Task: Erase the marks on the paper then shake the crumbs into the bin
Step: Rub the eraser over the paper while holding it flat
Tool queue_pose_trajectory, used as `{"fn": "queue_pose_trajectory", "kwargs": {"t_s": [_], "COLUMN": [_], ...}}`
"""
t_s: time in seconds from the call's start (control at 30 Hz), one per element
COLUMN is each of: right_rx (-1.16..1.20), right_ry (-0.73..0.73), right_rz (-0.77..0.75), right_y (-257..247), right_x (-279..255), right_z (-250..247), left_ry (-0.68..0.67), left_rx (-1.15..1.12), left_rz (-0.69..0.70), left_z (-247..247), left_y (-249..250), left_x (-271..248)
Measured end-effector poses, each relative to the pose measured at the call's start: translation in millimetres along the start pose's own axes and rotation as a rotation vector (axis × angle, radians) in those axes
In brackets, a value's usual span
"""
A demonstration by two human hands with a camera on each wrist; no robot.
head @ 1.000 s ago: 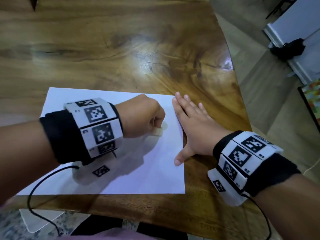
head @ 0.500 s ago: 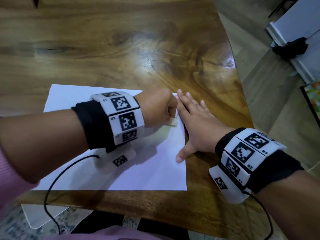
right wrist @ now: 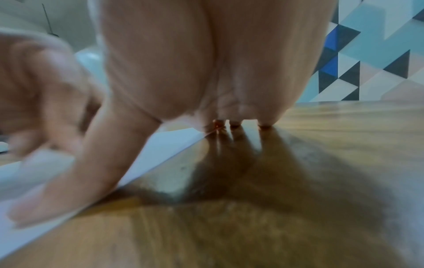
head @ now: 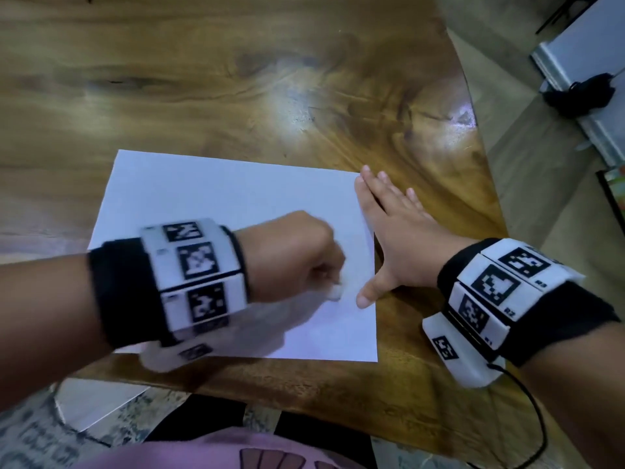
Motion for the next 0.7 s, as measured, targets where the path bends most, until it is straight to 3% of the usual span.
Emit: {"fn": "queue_pose_trajectory", "kwargs": {"t_s": [0.07,0.27,0.47,0.57,0.63,0.7], "right_rx": [0.003,-0.010,0.002,-0.011,-0.014,-0.012], "right_ry": [-0.011,-0.010,-0.010,-0.007,-0.006,-0.006], "right_rz": [0.001,0.003,-0.003,0.005,0.005,0.005], "right_y": [0,-1,-1,-1,-1,-1], "right_x": [0,-2,-2,-1,-1,-1], "right_z": [0,-2,-1,-1,-1,-1], "left_ry": [0.029,-0.151,-0.092,-0.223,-0.309,-0.270], "left_rx": [0.017,0.053,0.113,0.181,0.267,0.116], "left_rz": [0.027,0.012,0.031,0.063,-0.003,-0.059], "left_z": [4,19,8,24,26,20], "left_y": [8,14,20,8,-2,-1], "left_x": [11,-20,6,-18,-22,-9]}}
Point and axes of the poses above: each hand's wrist, its own x-axis towards the middle knuckle, its own z-axis out of the palm, y = z × x, the point moved 1 cm from there along x, towards the middle knuckle
